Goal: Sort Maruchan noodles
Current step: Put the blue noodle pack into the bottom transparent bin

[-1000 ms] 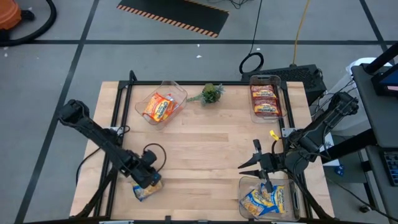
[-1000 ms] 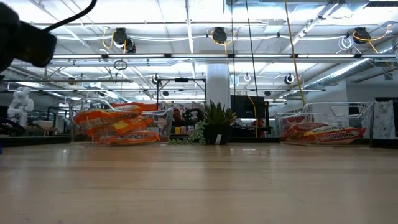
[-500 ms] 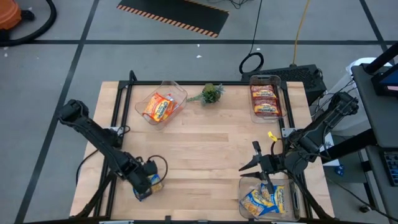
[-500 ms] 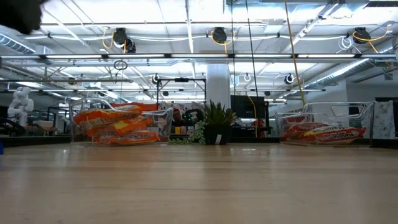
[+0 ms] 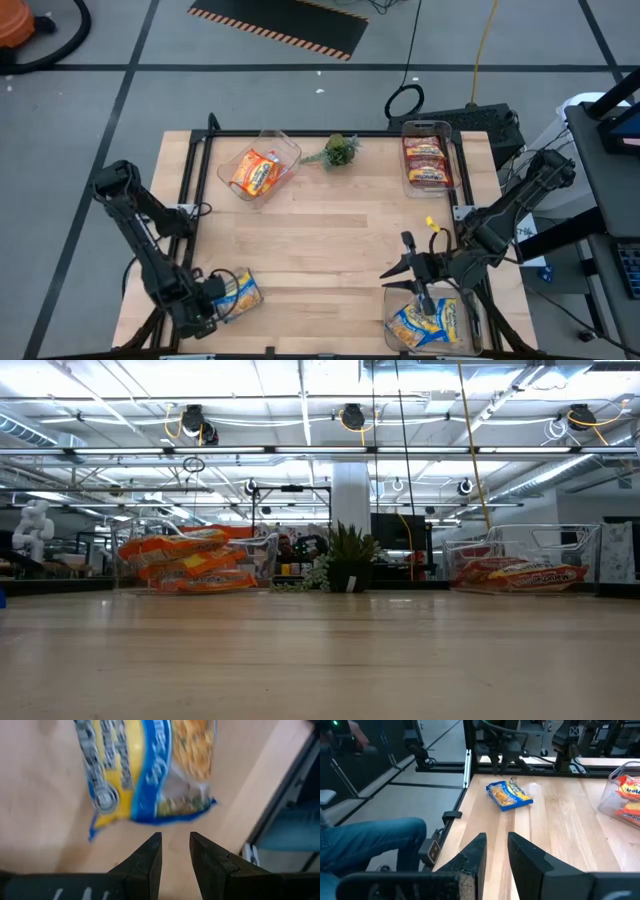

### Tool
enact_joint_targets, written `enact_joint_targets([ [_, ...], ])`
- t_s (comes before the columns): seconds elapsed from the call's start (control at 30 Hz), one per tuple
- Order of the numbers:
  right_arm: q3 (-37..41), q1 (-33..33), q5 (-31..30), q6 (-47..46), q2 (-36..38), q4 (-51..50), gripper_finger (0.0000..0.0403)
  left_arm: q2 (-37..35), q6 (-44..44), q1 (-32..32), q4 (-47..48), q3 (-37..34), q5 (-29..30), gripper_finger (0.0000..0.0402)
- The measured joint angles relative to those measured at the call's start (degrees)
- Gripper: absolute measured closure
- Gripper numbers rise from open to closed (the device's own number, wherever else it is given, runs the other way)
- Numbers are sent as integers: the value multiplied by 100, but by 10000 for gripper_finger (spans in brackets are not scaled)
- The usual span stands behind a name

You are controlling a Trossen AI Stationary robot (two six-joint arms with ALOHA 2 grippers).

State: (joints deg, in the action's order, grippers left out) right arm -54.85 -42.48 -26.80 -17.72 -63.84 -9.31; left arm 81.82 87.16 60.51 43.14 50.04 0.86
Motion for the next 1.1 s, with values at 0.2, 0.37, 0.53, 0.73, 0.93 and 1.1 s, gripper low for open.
enact_joint_targets([
  [0.2,0,0,2,35,-41,3,328,2,167,350,311,0,-57,297],
  [0.37,0,0,-3,38,-41,4,328,68,362,508,329,-2,-130,277],
  [0.53,0,0,-5,38,-43,6,328,341,274,542,469,-2,-72,202],
  [0.73,0,0,-9,-62,-49,4,328,915,-302,550,1416,-7,-22,141],
  [0.93,0,0,-9,-64,-49,3,328,1397,-1214,596,1567,7,246,138],
  [1.1,0,0,-11,-16,-49,4,328,1508,-1695,606,1446,9,554,138],
])
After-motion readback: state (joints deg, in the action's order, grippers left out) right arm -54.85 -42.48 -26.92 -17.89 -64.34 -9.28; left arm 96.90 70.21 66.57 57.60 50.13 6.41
